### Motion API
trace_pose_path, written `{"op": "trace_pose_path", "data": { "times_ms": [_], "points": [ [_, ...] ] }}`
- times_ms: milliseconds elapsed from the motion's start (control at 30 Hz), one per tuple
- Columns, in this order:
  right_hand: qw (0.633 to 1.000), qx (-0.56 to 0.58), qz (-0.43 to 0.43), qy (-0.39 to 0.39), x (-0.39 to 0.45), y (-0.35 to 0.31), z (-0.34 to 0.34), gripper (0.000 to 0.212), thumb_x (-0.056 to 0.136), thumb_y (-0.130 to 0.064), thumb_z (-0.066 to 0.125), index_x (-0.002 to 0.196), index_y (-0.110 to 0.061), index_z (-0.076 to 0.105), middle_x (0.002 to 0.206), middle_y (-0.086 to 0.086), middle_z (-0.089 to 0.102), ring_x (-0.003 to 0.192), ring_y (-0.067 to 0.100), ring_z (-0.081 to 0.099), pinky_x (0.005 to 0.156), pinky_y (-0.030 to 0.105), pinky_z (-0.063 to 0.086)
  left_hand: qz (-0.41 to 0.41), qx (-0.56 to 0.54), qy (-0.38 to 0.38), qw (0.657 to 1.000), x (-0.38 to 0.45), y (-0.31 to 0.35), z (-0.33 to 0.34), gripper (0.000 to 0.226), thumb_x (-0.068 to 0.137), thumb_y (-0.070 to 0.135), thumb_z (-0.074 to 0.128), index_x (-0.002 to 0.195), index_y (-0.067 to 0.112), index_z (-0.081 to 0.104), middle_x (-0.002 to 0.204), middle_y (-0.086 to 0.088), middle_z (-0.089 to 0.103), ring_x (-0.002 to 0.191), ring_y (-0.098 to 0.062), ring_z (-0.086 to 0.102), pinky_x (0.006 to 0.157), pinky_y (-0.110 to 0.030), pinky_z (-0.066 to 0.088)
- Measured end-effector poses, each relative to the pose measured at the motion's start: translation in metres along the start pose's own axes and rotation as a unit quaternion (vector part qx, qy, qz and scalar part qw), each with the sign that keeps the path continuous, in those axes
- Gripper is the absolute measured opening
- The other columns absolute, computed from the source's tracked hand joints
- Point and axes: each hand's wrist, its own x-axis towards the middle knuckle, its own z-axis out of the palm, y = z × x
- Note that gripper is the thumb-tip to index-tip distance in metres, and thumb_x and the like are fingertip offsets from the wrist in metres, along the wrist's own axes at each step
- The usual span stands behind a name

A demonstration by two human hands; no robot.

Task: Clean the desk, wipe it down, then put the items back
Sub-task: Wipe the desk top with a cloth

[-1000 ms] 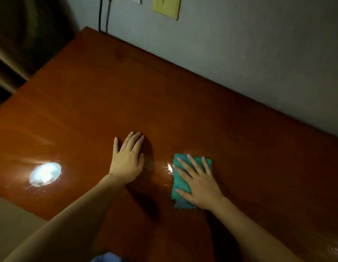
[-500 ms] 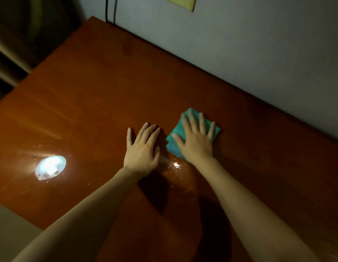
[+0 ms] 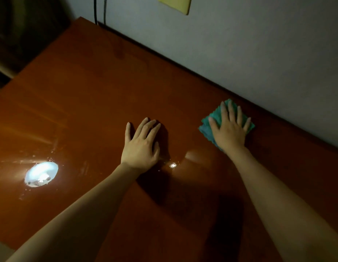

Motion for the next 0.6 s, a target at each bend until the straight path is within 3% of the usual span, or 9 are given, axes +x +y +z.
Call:
{"op": "trace_pose_path", "data": {
  "times_ms": [67, 133, 267, 367, 433, 533, 600],
  "points": [
    [0.999, 0.026, 0.037, 0.004, 0.022, -0.028, -0.002, 0.068, 0.096, -0.057, 0.024, 0.152, -0.024, 0.007, 0.160, 0.000, 0.001, 0.147, 0.027, -0.002, 0.114, 0.059, -0.004, -0.001, -0.006, 0.005, 1.000, 0.003, 0.000, 0.000, 0.069, 0.082, 0.047, 0.018, 0.145, 0.021, 0.034, 0.151, 0.001, 0.031, 0.145, -0.016, 0.010, 0.114, -0.049, -0.012],
    [0.999, 0.032, 0.018, 0.000, 0.035, -0.054, -0.001, 0.068, 0.096, -0.057, 0.024, 0.152, -0.024, 0.006, 0.160, 0.000, 0.000, 0.146, 0.028, -0.003, 0.112, 0.059, -0.005, 0.001, -0.007, 0.009, 1.000, 0.009, 0.001, 0.001, 0.068, 0.082, 0.046, 0.020, 0.144, 0.021, 0.035, 0.150, 0.001, 0.033, 0.145, -0.016, 0.012, 0.115, -0.050, -0.010],
    [0.995, 0.000, -0.103, -0.016, 0.024, -0.078, 0.001, 0.069, 0.095, -0.059, 0.023, 0.152, -0.026, 0.002, 0.160, -0.002, -0.003, 0.147, 0.027, -0.006, 0.112, 0.057, -0.009, 0.002, -0.005, 0.027, 1.000, 0.024, 0.002, 0.002, 0.065, 0.083, 0.042, 0.025, 0.141, 0.019, 0.040, 0.147, -0.001, 0.039, 0.144, -0.018, 0.018, 0.115, -0.051, -0.005],
    [0.974, -0.035, -0.219, -0.043, -0.002, -0.055, 0.002, 0.072, 0.089, -0.065, 0.011, 0.151, -0.030, -0.001, 0.160, -0.007, -0.004, 0.147, 0.023, -0.006, 0.113, 0.055, -0.008, 0.008, -0.002, 0.024, 1.000, 0.028, 0.002, 0.002, 0.064, 0.083, 0.042, 0.026, 0.141, 0.018, 0.041, 0.146, -0.002, 0.040, 0.143, -0.019, 0.019, 0.114, -0.052, -0.004],
    [0.961, -0.048, -0.267, -0.047, -0.009, -0.026, 0.004, 0.075, 0.087, -0.070, 0.005, 0.149, -0.029, 0.002, 0.159, -0.008, 0.003, 0.147, 0.022, 0.003, 0.115, 0.055, 0.000, 0.012, -0.002, 0.014, 1.000, 0.032, 0.001, 0.001, 0.066, 0.083, 0.043, 0.024, 0.142, 0.019, 0.039, 0.148, -0.001, 0.038, 0.144, -0.019, 0.017, 0.114, -0.052, -0.006],
    [0.978, -0.042, -0.203, -0.030, 0.003, 0.011, 0.000, 0.079, 0.084, -0.071, 0.010, 0.149, -0.026, 0.013, 0.157, -0.007, 0.015, 0.145, 0.024, 0.015, 0.114, 0.054, 0.007, 0.010, -0.003, 0.011, 1.000, 0.040, 0.001, 0.001, 0.066, 0.083, 0.044, 0.022, 0.143, 0.021, 0.037, 0.149, 0.000, 0.035, 0.145, -0.018, 0.015, 0.115, -0.052, -0.007],
    [0.991, -0.035, -0.128, -0.012, 0.019, 0.019, -0.004, 0.081, 0.082, -0.069, 0.011, 0.151, -0.026, 0.015, 0.158, -0.004, 0.015, 0.146, 0.024, 0.012, 0.114, 0.053, 0.003, 0.011, -0.008, 0.014, 1.000, 0.042, 0.001, 0.001, 0.066, 0.083, 0.044, 0.023, 0.143, 0.021, 0.038, 0.149, 0.000, 0.035, 0.145, -0.018, 0.014, 0.115, -0.051, -0.008]
  ]
}}
